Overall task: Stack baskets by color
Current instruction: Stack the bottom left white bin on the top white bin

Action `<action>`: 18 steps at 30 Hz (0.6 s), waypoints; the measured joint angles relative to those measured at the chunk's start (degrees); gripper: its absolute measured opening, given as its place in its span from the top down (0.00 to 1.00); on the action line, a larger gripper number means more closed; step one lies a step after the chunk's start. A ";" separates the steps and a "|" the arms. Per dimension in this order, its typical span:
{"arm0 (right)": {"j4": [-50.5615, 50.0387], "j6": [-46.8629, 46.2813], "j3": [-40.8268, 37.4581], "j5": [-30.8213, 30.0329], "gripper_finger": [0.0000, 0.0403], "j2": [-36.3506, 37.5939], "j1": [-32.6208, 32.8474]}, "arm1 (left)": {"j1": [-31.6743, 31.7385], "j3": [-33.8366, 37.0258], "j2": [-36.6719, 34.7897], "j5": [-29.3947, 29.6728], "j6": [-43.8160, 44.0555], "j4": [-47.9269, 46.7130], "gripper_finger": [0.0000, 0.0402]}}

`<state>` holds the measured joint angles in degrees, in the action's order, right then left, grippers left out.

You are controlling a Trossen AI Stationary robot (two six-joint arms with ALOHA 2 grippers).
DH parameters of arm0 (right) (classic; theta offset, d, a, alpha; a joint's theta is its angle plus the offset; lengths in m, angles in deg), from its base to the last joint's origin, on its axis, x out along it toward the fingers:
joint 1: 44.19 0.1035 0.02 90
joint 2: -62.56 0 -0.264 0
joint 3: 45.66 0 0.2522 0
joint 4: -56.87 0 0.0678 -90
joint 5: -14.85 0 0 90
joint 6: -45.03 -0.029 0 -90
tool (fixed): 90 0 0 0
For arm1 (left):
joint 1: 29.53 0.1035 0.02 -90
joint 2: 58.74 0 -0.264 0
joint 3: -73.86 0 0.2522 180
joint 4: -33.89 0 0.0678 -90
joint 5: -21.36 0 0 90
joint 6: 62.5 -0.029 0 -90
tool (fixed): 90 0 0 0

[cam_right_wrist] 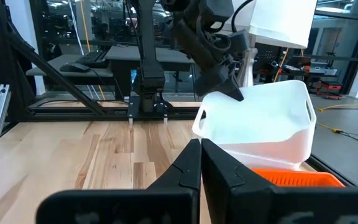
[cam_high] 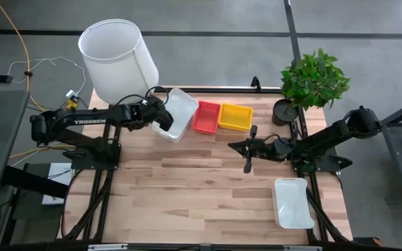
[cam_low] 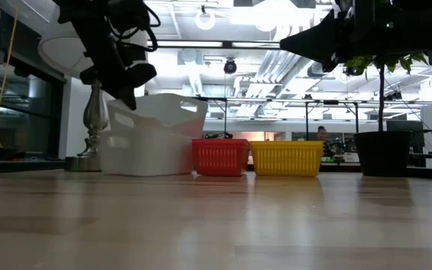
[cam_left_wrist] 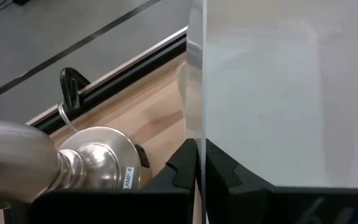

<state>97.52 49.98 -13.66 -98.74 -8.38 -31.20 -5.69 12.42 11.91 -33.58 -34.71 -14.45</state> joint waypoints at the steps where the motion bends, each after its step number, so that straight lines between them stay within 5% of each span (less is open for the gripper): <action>1: 0.00 0.00 0.00 0.00 1.00 0.00 0.00 | 0.00 0.00 -0.43 -0.17 0.01 -0.03 1.00; 18: 0.02 0.00 0.00 0.00 1.00 0.00 0.00 | 0.00 0.00 -2.14 -6.10 0.11 -1.72 1.00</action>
<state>97.54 49.98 -13.66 -98.74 -8.38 -31.20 -5.69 12.42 9.77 -39.67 -34.60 -16.17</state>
